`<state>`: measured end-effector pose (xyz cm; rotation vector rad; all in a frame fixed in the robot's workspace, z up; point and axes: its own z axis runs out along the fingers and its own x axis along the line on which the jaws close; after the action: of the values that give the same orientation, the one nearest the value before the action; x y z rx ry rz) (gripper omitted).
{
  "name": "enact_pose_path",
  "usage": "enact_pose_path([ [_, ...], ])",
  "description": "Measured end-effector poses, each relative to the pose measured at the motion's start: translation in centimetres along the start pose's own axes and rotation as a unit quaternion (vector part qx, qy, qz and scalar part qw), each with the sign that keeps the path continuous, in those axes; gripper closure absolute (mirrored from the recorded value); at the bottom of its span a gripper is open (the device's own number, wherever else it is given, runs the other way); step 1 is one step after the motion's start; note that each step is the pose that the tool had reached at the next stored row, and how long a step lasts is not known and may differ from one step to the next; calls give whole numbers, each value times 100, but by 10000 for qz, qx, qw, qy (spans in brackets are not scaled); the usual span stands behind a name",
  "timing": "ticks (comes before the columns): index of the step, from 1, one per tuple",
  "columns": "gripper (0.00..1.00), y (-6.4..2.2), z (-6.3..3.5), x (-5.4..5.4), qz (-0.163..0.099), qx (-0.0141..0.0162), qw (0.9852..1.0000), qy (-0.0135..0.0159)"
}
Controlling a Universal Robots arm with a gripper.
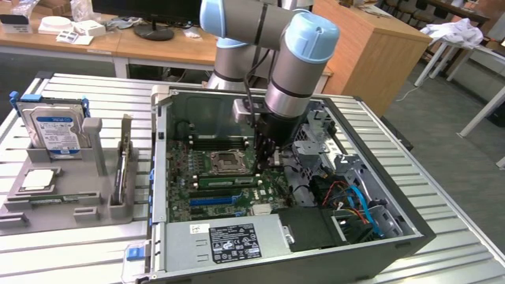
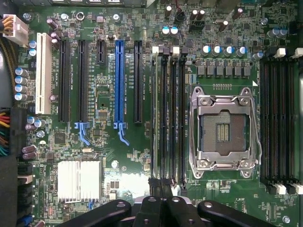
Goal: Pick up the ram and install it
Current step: 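Press down the ram until it locks into place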
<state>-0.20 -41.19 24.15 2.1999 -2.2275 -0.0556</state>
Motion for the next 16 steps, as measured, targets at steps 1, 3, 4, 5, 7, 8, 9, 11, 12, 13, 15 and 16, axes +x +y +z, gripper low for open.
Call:
enact_pose_path([
  [1,89,-8,0,0,0,0,10000,0],
  [3,89,-20,0,0,-1,0,10000,-1],
  [4,89,-20,0,0,-1,0,10000,-1],
  [5,89,-20,0,0,0,0,10000,-1],
  [7,89,-20,0,0,0,0,10000,-1],
  [8,89,-21,3,-1,0,0,10000,-1],
  [9,89,-21,8,-1,0,0,10000,-1],
  [11,89,-21,20,0,0,0,10000,0],
  [12,89,-21,26,0,0,0,10000,-1],
  [13,89,-22,32,0,0,0,10000,-1],
  [15,89,-22,43,0,0,0,10000,-1],
  [16,89,-22,48,0,-1,0,10000,-1],
])
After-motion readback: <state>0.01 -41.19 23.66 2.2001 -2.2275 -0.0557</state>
